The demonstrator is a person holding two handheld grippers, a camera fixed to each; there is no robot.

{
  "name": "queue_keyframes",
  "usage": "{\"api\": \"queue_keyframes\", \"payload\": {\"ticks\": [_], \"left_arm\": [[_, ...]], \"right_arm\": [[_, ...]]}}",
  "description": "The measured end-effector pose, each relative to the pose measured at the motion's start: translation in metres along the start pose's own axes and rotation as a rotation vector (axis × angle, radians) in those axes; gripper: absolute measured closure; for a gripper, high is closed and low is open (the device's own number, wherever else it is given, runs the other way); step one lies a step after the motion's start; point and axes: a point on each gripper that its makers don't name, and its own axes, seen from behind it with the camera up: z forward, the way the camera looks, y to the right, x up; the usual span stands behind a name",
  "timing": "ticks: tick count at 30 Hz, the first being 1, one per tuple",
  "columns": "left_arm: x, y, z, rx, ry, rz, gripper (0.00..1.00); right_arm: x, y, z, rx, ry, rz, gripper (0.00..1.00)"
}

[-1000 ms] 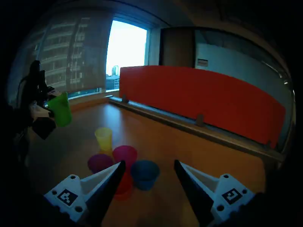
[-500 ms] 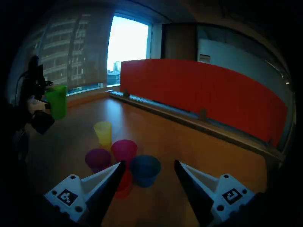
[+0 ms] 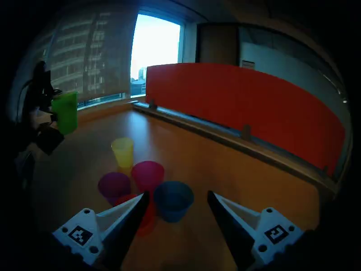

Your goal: Pour water

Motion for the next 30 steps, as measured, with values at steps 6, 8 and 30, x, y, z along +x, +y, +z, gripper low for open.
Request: {"api": "queue_keyframes", "payload": {"ticks": [6,8,30], "left_arm": [[-0.002,-0.002,-0.001,0.001,-0.003,-0.003,0.17],[-0.002,-0.002,0.000,0.001,-0.004,-0.004,0.17],[-0.010,-0.008,0.000,0.007,-0.015,-0.013,0.17]], "right_arm": [[-0.009,0.001,0.005,0.006,-0.028,-0.009,0.01],[-0.012,0.002,0.007,0.004,-0.038,-0.012,0.01],[-0.045,0.010,0.018,0.002,-0.133,-0.014,0.01]]}}
